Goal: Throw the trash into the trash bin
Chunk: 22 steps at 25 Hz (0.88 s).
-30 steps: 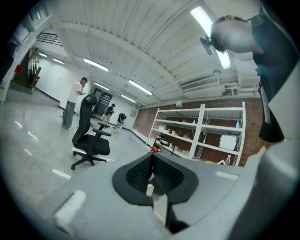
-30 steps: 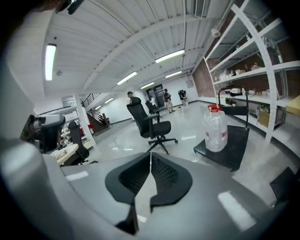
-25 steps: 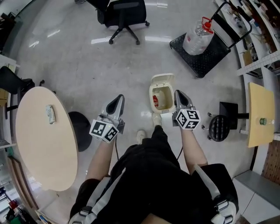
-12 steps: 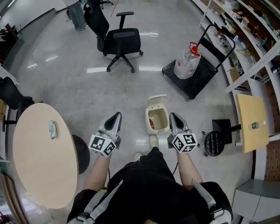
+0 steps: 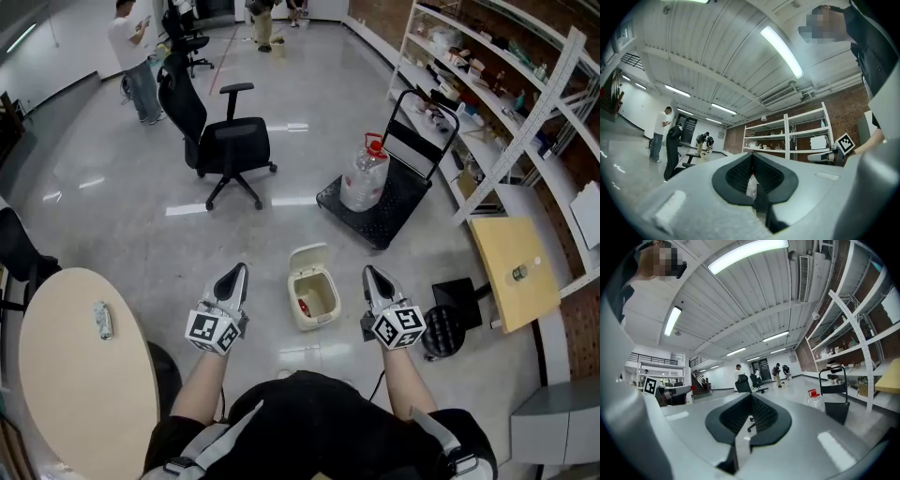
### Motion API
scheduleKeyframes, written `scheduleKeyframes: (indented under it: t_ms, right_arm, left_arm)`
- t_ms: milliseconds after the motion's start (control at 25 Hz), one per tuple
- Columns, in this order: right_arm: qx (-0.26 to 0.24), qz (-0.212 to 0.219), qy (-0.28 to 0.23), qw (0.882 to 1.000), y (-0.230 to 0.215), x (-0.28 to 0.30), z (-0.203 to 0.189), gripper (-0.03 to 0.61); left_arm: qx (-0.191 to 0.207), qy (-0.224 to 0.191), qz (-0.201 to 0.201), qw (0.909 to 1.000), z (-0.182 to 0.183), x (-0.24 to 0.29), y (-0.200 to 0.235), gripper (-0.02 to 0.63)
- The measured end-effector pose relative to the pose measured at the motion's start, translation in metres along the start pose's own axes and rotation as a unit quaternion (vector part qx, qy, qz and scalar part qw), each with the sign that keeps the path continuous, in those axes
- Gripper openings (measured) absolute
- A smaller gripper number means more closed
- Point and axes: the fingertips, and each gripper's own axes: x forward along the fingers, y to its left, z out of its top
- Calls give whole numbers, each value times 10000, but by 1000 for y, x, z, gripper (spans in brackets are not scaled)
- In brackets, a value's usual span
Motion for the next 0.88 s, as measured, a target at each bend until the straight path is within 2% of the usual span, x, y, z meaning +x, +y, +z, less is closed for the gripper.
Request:
scheduleKeyframes:
  t_ms: [200,440,560,880]
  right_arm:
    - [-119,88,-48,9999,-12,-29,9,5]
    - [-234,-3,47,9997,-45,-61,3,5]
    - [-221,-4,-10,9998,-54,-68,1,5]
    - [33,125,-227,9997,-51,-72,4,5]
  left_arm:
    - [-48,-69,-93,9999,-3,22,-35,0]
    - [-143,215,-364,9990,-36,42,-85,0]
    - [-182,174,-373,9990,-37,43,-104,0]
    - [-127,336,-327,9988,-43,36,-121,0]
